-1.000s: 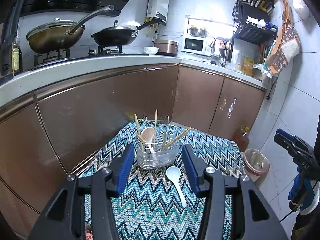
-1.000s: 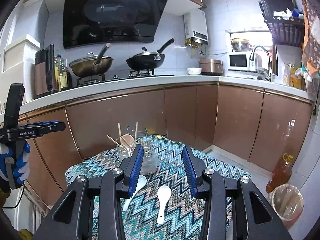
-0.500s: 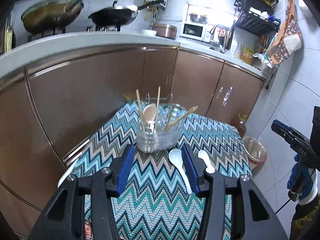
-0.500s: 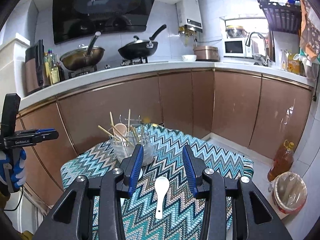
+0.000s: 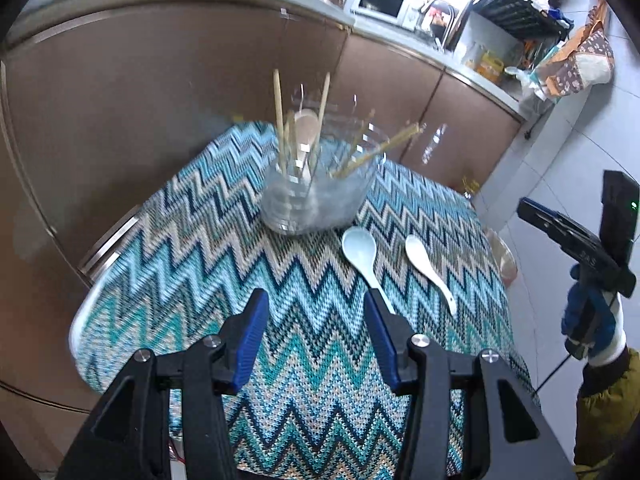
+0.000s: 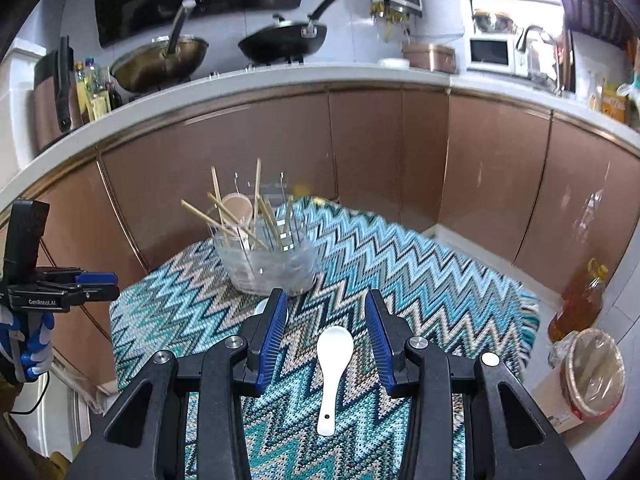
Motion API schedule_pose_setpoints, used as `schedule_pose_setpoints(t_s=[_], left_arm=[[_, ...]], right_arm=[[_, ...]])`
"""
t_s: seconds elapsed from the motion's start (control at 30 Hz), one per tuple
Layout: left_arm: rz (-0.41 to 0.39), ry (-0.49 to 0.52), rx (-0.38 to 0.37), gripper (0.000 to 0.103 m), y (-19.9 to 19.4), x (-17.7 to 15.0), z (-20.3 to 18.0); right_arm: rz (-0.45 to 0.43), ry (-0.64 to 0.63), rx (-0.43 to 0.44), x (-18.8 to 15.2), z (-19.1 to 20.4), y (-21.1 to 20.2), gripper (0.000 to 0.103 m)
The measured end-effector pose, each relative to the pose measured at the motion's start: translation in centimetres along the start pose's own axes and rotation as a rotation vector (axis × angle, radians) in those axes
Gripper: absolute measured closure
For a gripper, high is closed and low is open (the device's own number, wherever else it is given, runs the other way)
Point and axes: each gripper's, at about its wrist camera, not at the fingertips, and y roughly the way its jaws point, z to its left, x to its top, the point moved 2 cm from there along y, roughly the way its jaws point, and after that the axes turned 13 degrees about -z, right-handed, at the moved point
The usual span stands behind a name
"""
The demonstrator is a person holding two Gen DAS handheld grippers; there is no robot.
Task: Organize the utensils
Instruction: 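Move both tools down to the two white spoons on the cloth, then grasp a white spoon with the left tool while the right tool grasps the other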
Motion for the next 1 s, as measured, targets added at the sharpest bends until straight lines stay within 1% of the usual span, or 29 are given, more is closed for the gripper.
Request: schedule_pose_setpoints(t_s=[0.13, 0.23, 0.37, 0.5, 0.6, 0.73, 0.8, 0.87, 1.0], left_arm=[[0.052, -0.068, -0.041, 0.056, 2.6, -1.2, 0.8], [0.079, -0.14, -0.071, 0.056, 4.7, -2.2, 0.9], [0.094, -0.215, -0.115, 0.056, 7.5, -3.1, 0.0], [0.104, -0.248, -0.149, 0.056, 10.0, -3.1, -1.5], [0.101, -0.283, -0.152, 0.057, 11.8, -2.9, -1.9], [0.084, -0.348, -0.136, 0.058, 14.2, -2.5, -1.2], [0.07, -0.349, -0.125, 0.059, 15.2, -2.2, -1.1], [0.057, -0.336, -0.121, 0.064, 16.1, -1.9, -1.1], [0.044, -0.304, -0.108, 0.067, 17.4, -1.7, -1.5]], right_arm=[[0.068, 0.002, 0.01, -1.3, -0.5, 2.8, 0.063], [0.121, 0.016, 0.03, -2.4, -0.9, 4.9, 0.063], [0.187, 0.055, 0.072, -3.7, -1.5, 7.4, 0.063], [0.268, 0.078, 0.121, -4.8, -1.8, 10.1, 0.063], [0.315, 0.096, 0.152, -5.7, -2.2, 11.8, 0.065], [0.353, 0.114, 0.18, -6.6, -2.7, 13.1, 0.066], [0.368, 0.111, 0.185, -6.9, -3.0, 13.4, 0.067], [0.38, 0.108, 0.191, -7.3, -3.1, 13.7, 0.067], [0.395, 0.102, 0.199, -7.7, -3.4, 14.1, 0.067]])
